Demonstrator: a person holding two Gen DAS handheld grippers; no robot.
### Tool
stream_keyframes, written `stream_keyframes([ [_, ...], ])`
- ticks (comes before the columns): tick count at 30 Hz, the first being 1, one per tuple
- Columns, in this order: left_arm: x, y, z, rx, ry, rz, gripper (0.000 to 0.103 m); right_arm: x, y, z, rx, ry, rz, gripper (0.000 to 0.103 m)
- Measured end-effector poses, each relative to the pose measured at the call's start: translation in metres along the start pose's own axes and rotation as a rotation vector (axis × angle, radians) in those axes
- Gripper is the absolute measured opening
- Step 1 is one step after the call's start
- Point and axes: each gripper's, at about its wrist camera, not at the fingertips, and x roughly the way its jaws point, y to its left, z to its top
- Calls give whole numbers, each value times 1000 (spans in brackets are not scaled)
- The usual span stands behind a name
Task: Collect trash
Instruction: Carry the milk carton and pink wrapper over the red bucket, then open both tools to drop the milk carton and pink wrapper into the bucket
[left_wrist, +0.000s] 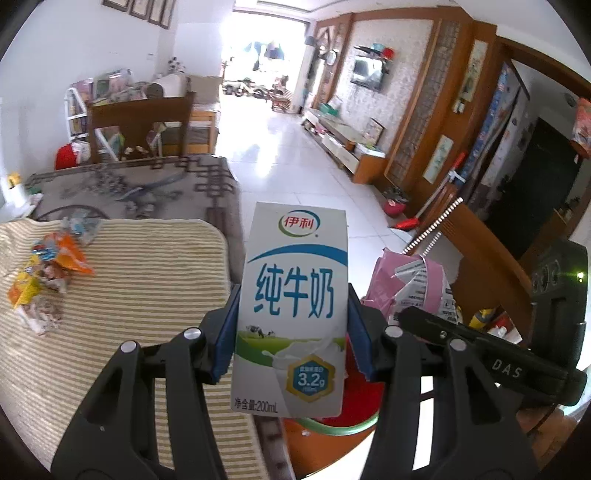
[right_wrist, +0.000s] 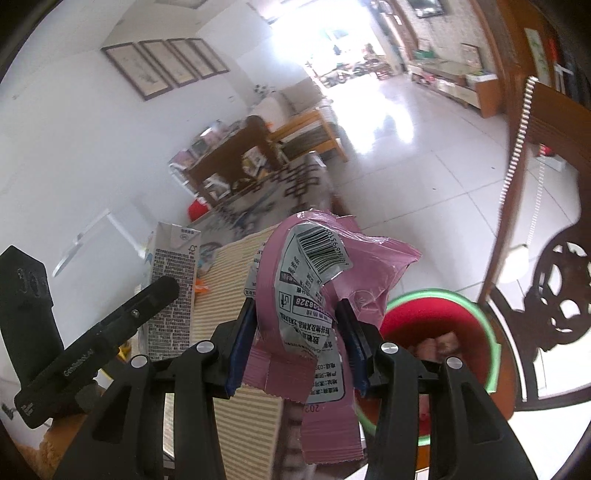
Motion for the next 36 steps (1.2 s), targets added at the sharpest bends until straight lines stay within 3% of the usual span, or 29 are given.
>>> stream_keyframes([
  [6, 28, -26, -5, 30, 51, -61, 50, -10, -35, 0, 62, -1, -54, 45],
  [19, 112, -52, -39, 26, 277, -128, 50, 4, -100, -18, 182, 96, -159, 49],
  [20, 114, -52, -39, 26, 286, -138, 52, 6, -102, -19, 195, 102, -158, 49],
  [21, 116, -53, -41, 25, 294, -144, 62, 7, -104, -20, 205, 105, -156, 53],
  [23, 114, -51, -41, 23, 277, -129, 75, 9, -107, -21, 231, 103, -170, 66],
  [24, 111, -50, -40, 23, 264, -127, 75, 9, -109, -21, 239, 94, -176, 69],
  [31, 84, -30, -28, 11, 186, -88, 77, 13, -99, -19, 259, 80, -172, 70],
  [36, 57, -1, -17, -20, 113, -65, 79, 19, -63, -12, 226, 76, -117, 70],
])
